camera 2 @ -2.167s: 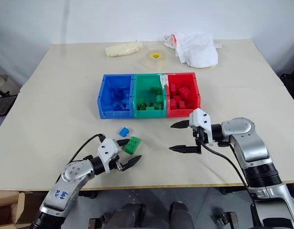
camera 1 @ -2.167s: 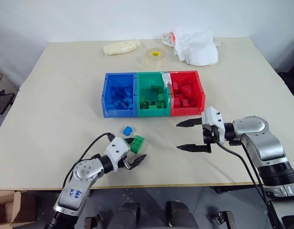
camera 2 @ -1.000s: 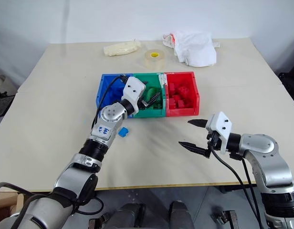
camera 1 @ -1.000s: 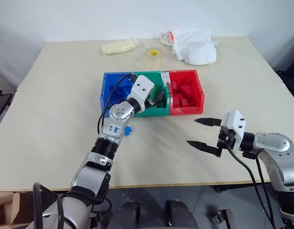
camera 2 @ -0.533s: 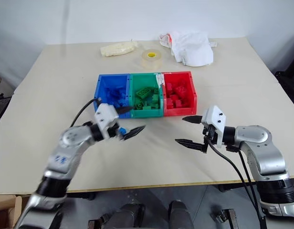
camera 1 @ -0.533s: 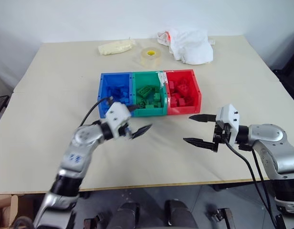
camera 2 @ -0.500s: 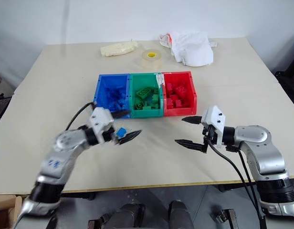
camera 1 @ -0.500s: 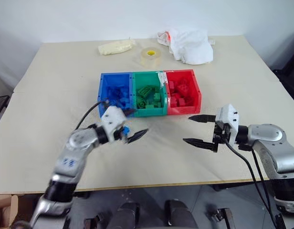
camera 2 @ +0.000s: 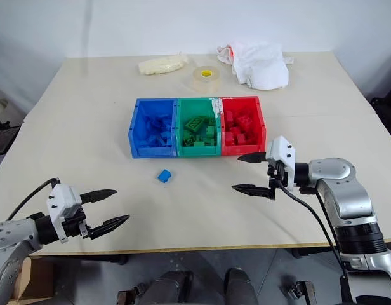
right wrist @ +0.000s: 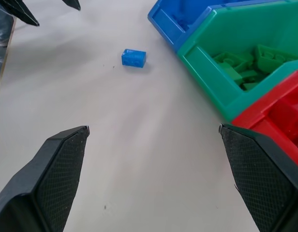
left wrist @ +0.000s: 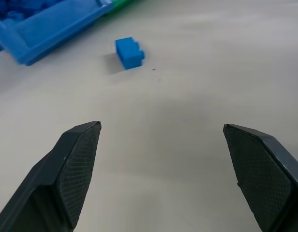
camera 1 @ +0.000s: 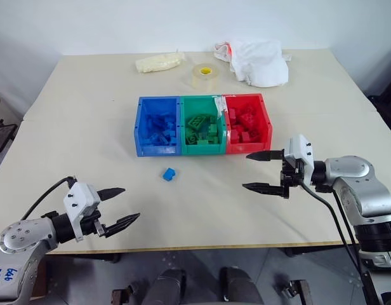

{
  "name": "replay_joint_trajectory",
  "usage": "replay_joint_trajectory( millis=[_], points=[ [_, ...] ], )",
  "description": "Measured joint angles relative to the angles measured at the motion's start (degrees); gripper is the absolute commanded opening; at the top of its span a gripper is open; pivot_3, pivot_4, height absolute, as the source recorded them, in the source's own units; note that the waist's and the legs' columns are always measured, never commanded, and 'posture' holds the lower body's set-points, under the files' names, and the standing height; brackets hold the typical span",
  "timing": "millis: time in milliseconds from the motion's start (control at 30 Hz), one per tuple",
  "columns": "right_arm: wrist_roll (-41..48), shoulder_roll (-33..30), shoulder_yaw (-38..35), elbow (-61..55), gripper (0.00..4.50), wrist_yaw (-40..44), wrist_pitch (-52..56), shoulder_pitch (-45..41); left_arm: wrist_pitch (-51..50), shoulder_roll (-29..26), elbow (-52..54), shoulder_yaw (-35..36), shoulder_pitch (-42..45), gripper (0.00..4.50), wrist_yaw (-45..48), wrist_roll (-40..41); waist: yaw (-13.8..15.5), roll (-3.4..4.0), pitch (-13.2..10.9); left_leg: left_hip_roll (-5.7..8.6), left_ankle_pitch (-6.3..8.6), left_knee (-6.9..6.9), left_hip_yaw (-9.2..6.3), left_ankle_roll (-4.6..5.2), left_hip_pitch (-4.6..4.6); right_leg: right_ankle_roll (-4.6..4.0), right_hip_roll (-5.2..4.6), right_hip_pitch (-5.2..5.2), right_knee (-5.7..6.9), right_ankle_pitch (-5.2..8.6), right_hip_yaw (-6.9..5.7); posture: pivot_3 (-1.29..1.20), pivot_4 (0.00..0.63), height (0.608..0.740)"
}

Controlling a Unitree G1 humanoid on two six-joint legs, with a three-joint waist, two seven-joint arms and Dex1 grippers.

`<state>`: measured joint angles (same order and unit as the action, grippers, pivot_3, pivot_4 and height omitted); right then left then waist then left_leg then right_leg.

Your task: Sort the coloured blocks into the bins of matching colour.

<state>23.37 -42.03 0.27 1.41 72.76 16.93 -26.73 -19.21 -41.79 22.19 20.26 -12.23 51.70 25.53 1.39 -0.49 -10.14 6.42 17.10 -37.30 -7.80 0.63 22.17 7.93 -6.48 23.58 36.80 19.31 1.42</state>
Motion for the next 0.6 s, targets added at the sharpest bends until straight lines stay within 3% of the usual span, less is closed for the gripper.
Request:
replay_joint_trajectory(
  millis=[133, 267, 467, 600],
  points=[
    [-0.24, 0.03, 0.01, 0.53, 4.50, 0.25, -0.59, -0.04, 0.02, 0.64, -0.80, -1.69, 3.06, 4.30, -1.99, -1.06, 0.00, 0.00, 0.00, -0.02, 0.00, 0.03, 0.01, 0.00, 0.00, 0.00, 0.01, 0.03, 0.02, 0.00, -0.02, 0.00, 0.150, 0.740],
    [-0.27, 0.13, -0.07, 0.31, 4.50, 0.12, -0.68, 0.14, 0.87, 3.68, -4.69, -8.13, 10.90, 4.30, -4.93, -4.39, 0.01, 0.01, 0.01, 0.00, 0.00, -0.01, 0.04, 0.00, -0.02, 0.01, 0.02, 0.03, 0.08, -0.01, -0.20, 0.00, 0.150, 0.740],
    [-0.17, 0.54, -0.71, -2.33, 4.50, -1.91, -0.66, 2.48, 4.63, 12.38, -19.75, -21.20, 25.94, 4.30, -11.20, -14.72, -0.27, -0.02, 0.02, 0.01, 0.01, -0.09, 0.08, 0.00, 0.00, 0.05, 0.00, 0.05, 0.17, -0.04, -0.55, 0.00, 0.150, 0.740],
    [-0.14, 0.50, -0.85, -3.39, 4.50, -3.21, -0.36, 4.28, 6.72, 15.10, -25.00, -22.67, 30.14, 4.30, -12.68, -16.73, -0.63, 0.00, 0.03, -0.01, 0.01, -0.07, 0.08, -0.01, -0.01, 0.05, 0.00, 0.12, 0.23, -0.04, -0.58, 0.00, 0.150, 0.740]
  ],
)
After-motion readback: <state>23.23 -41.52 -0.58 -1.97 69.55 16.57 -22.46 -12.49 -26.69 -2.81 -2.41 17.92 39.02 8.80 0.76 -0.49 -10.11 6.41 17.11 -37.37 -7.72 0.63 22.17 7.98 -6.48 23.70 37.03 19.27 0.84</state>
